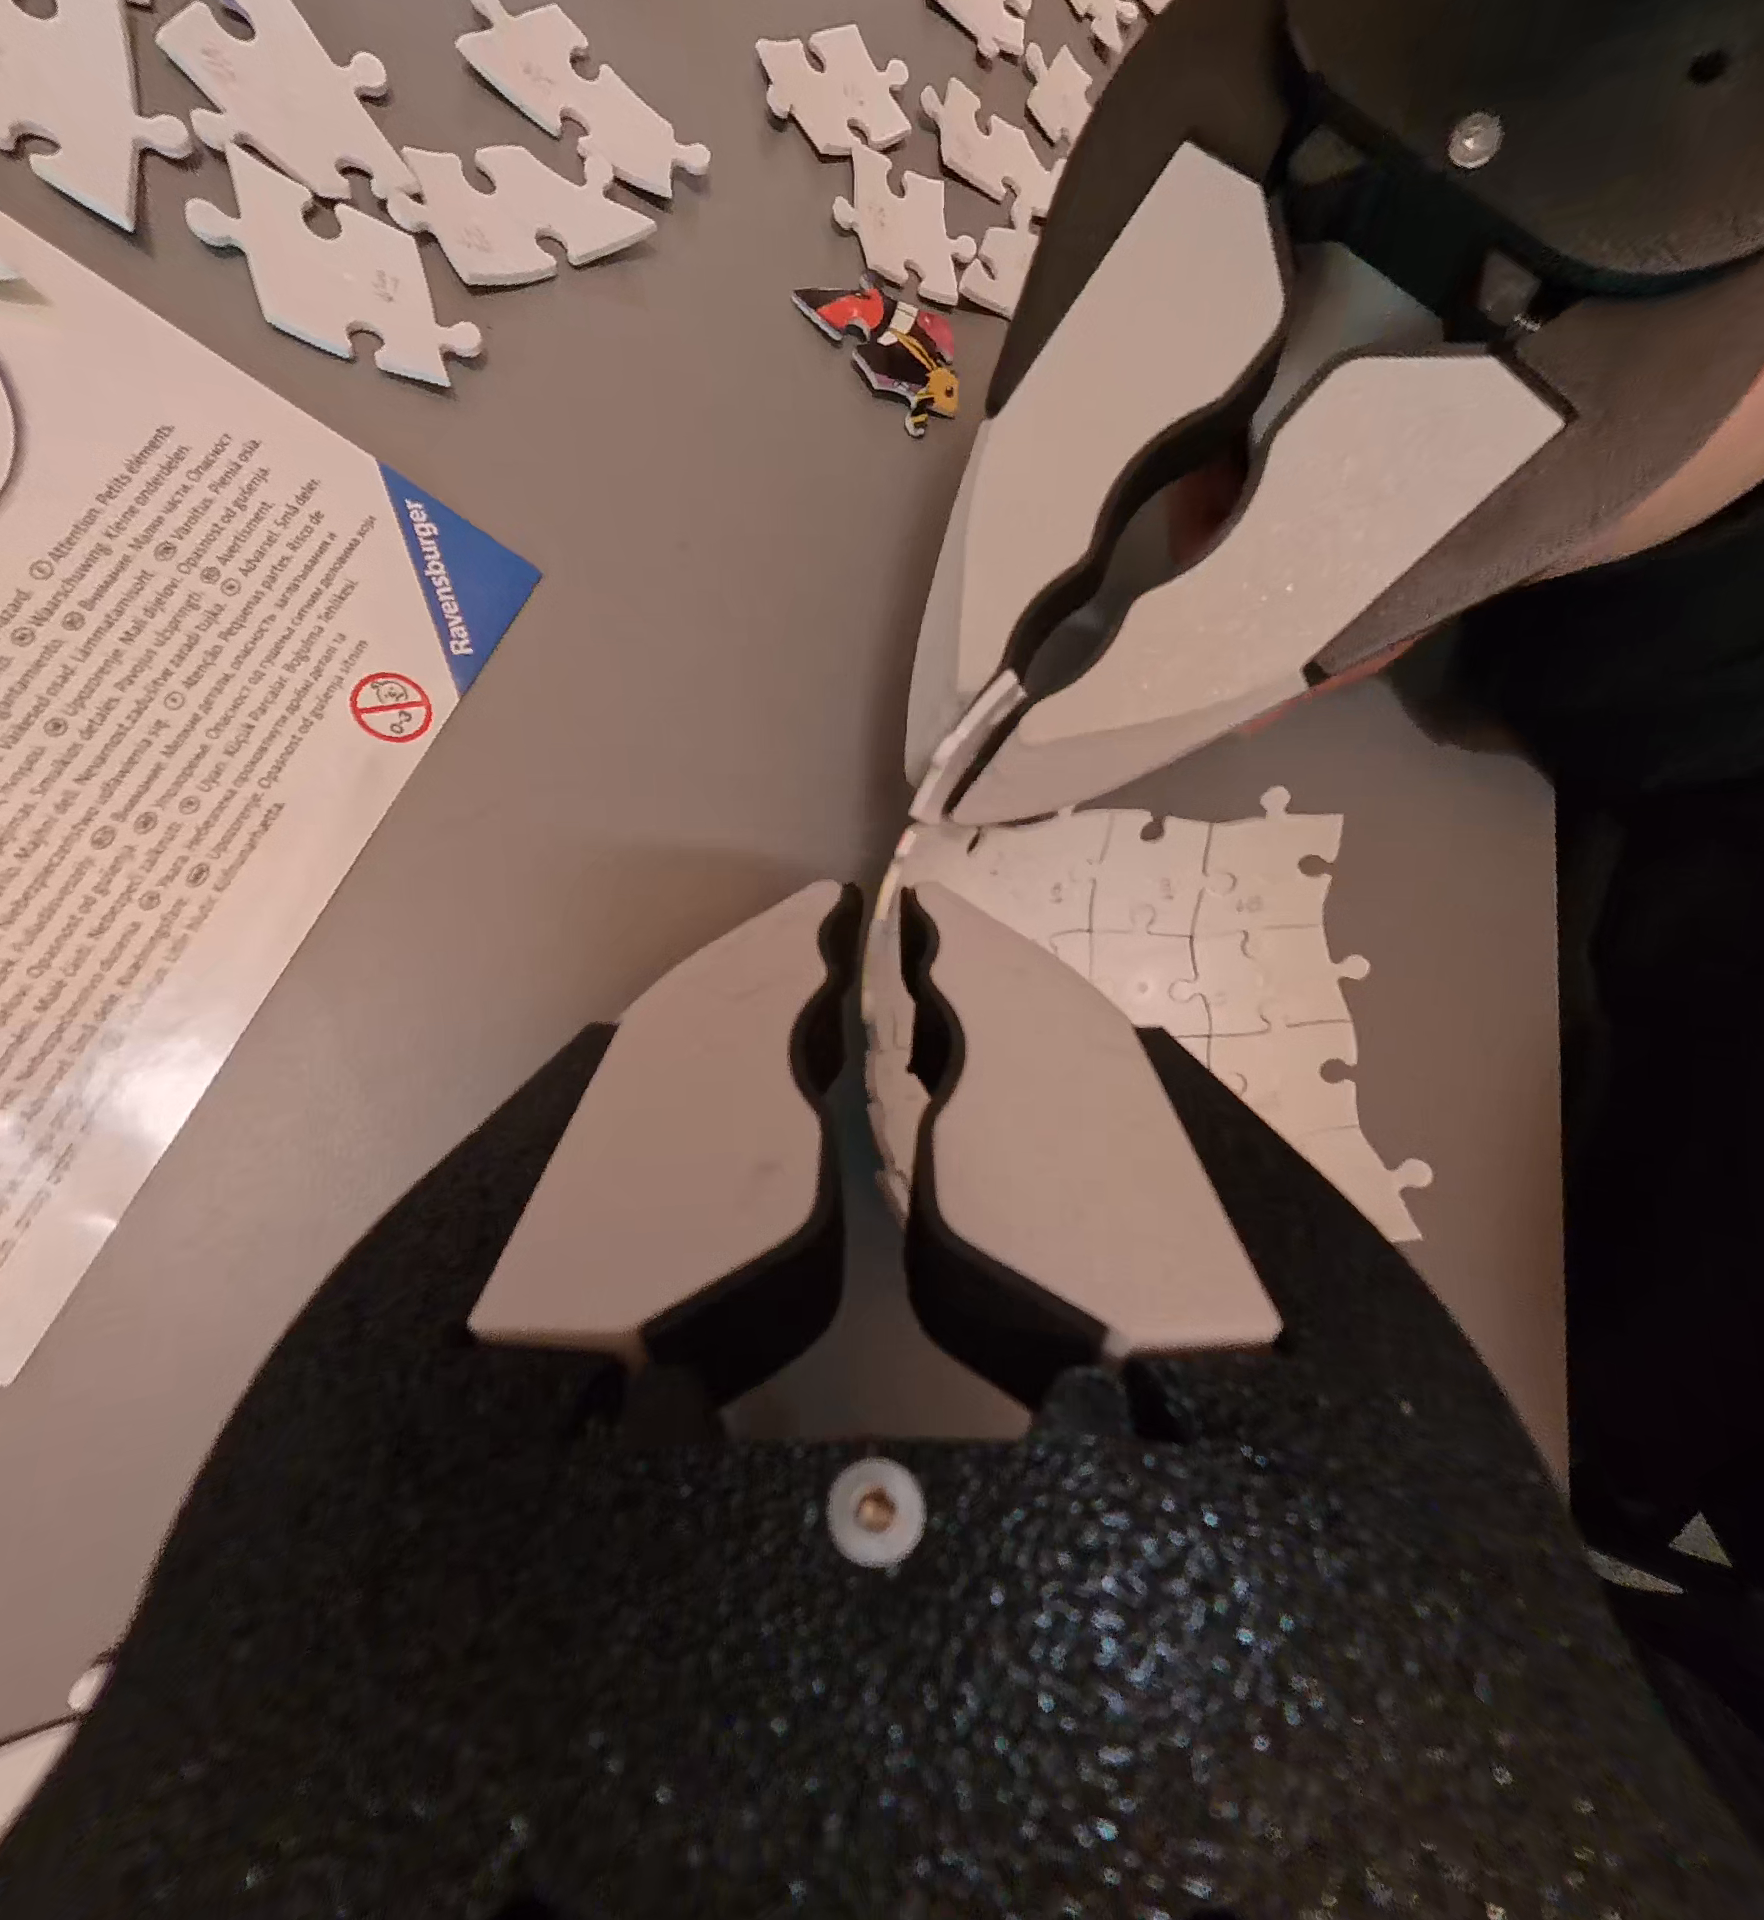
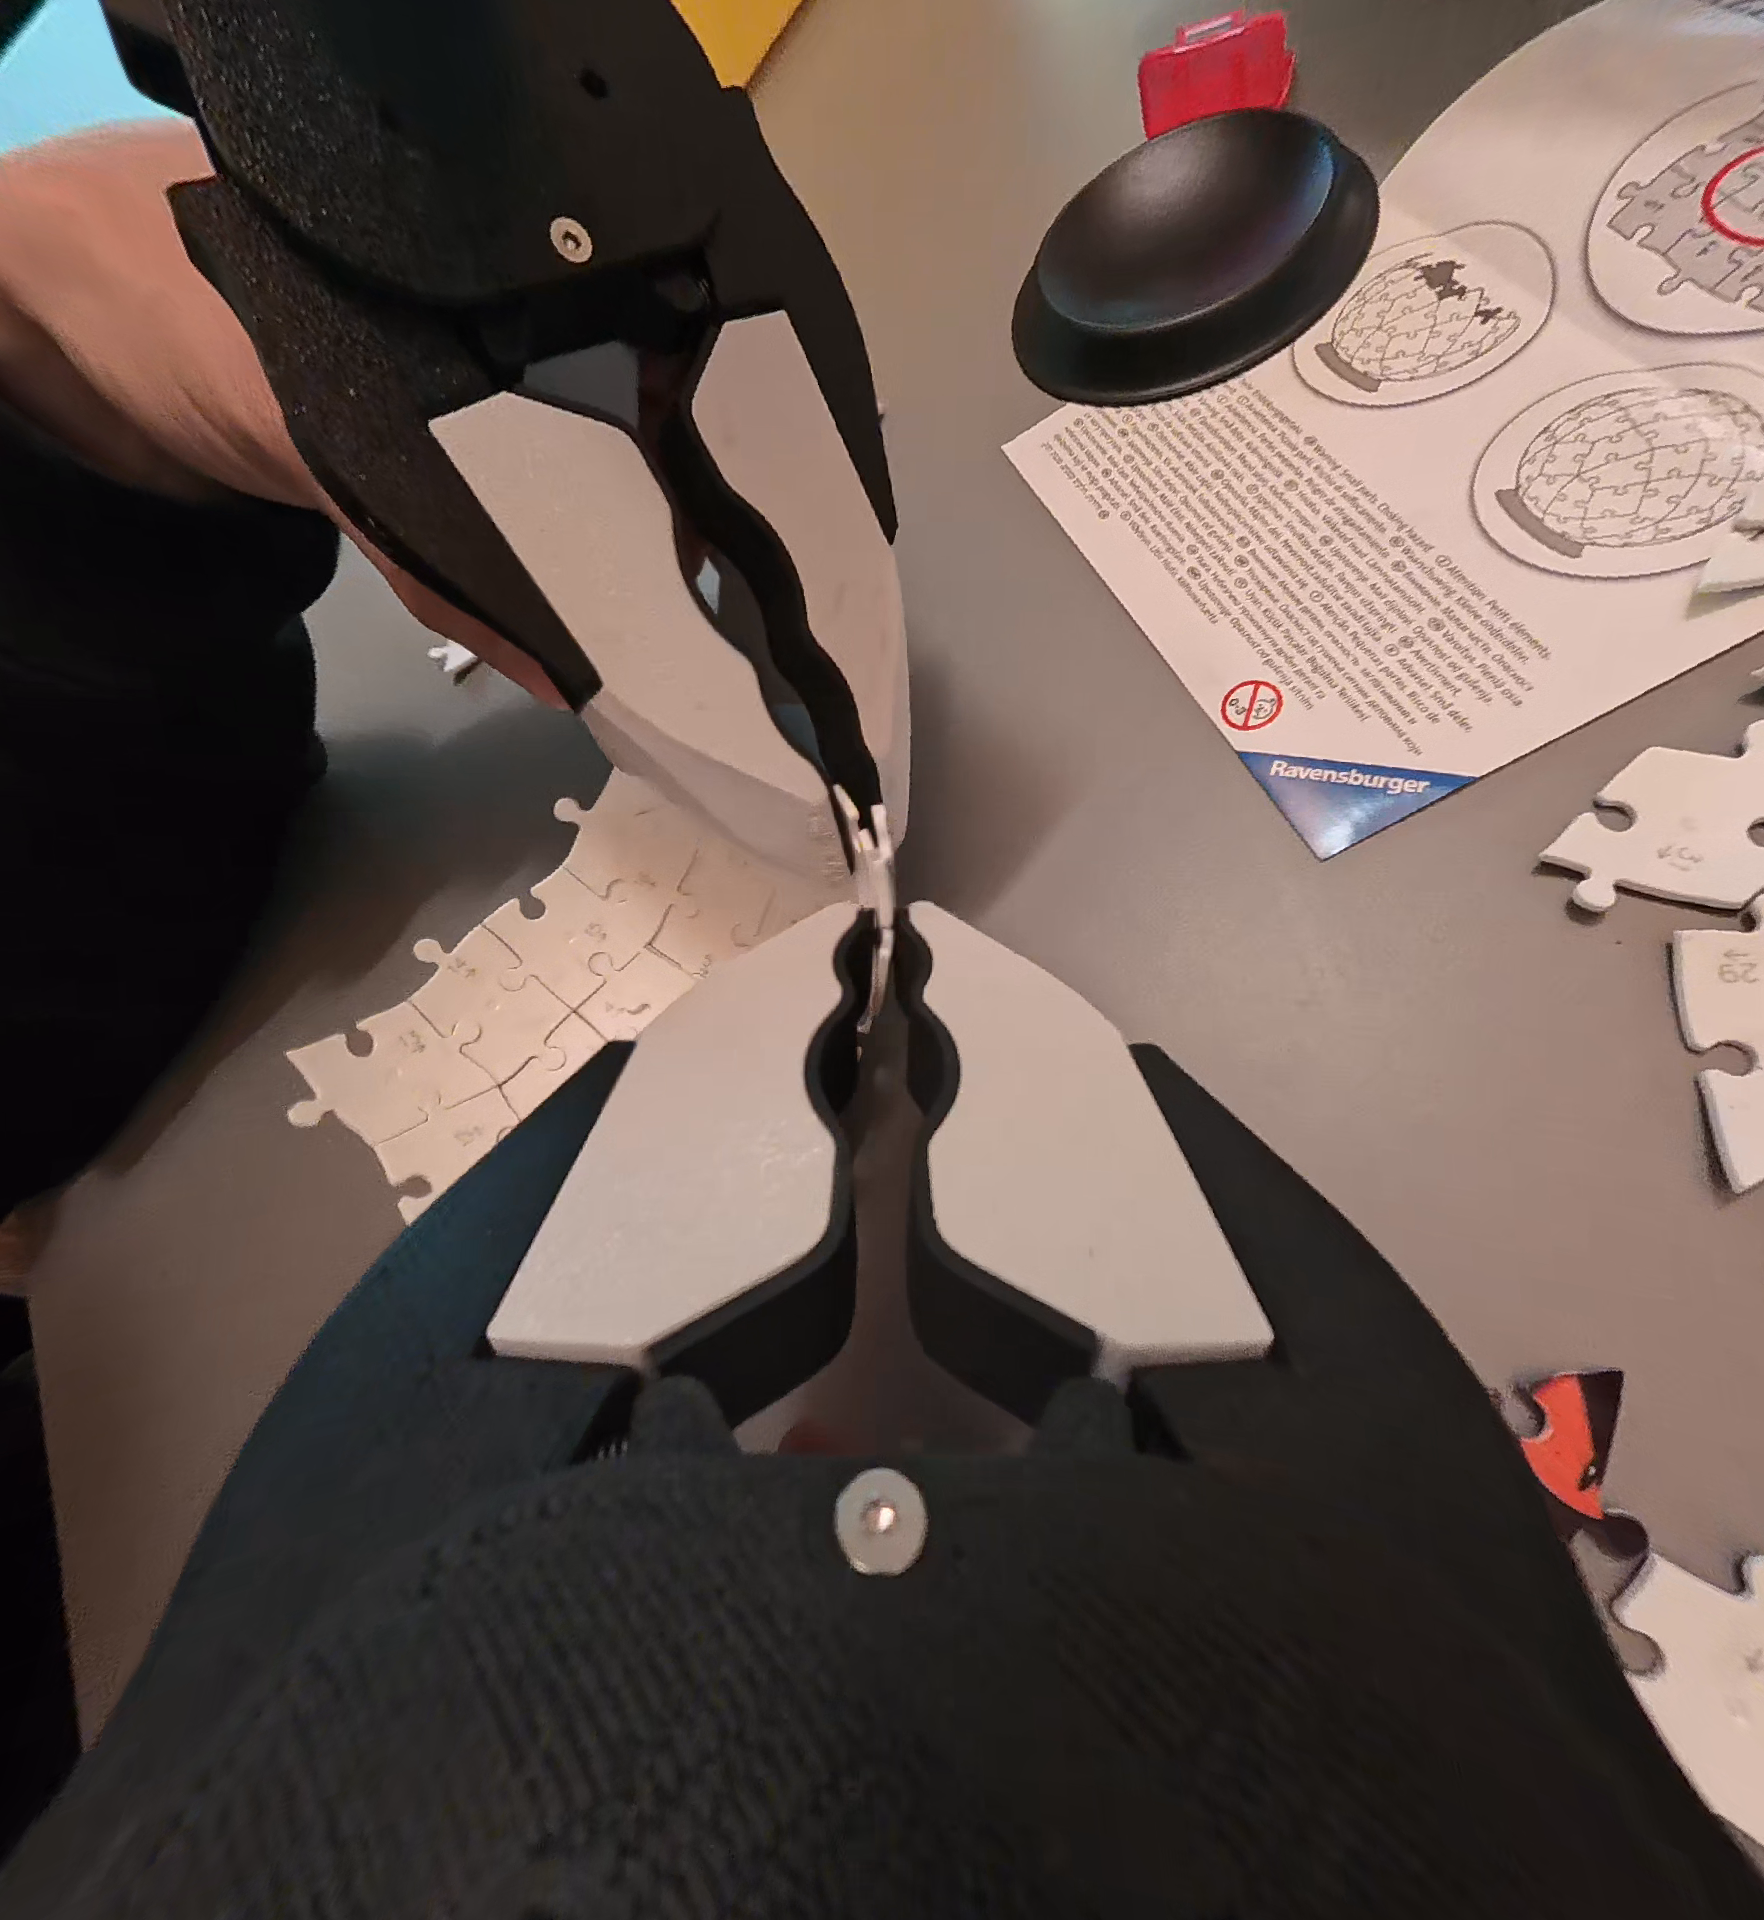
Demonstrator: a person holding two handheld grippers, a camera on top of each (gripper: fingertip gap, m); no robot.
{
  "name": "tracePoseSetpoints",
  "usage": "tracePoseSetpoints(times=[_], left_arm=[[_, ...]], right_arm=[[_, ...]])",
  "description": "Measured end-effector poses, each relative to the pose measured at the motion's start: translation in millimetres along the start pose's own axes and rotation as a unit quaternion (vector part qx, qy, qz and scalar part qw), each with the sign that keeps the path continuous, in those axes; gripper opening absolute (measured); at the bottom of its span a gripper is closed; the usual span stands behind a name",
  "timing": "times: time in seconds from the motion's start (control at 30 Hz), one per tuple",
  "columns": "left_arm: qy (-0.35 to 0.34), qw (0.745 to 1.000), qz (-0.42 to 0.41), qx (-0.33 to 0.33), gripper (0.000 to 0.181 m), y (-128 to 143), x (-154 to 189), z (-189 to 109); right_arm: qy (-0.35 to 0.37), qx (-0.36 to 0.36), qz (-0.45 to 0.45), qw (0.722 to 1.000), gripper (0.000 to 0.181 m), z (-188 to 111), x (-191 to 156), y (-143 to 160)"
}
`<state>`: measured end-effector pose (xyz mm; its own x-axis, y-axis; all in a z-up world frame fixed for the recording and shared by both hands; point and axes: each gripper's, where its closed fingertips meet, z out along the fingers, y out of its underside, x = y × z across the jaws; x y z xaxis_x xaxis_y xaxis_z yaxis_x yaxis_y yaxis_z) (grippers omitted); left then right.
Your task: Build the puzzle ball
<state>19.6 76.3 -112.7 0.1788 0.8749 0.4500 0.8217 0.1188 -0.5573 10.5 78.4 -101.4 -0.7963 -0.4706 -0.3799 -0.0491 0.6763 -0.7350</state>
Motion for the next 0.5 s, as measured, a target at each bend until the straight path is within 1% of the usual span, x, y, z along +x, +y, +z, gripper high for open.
tracePoseSetpoints(times=[0.17,0.3,0.5], left_arm=[[0.003,1.0,0.001,-0.001,0.005,0.0,1.3,0.9],[0.009,1.0,0.001,-0.001,0.003,0.3,2.6,1.2],[0.008,1.0,0.003,-0.003,0.003,1.2,2.1,0.4]], right_arm=[[0.02,-0.018,-0.036,0.999,0.004,2.3,0.8,2.0],[0.021,-0.043,-0.077,0.996,0.004,2.9,-0.2,5.2],[0.007,-0.04,-0.071,0.997,0.003,4.6,-0.3,4.8]])
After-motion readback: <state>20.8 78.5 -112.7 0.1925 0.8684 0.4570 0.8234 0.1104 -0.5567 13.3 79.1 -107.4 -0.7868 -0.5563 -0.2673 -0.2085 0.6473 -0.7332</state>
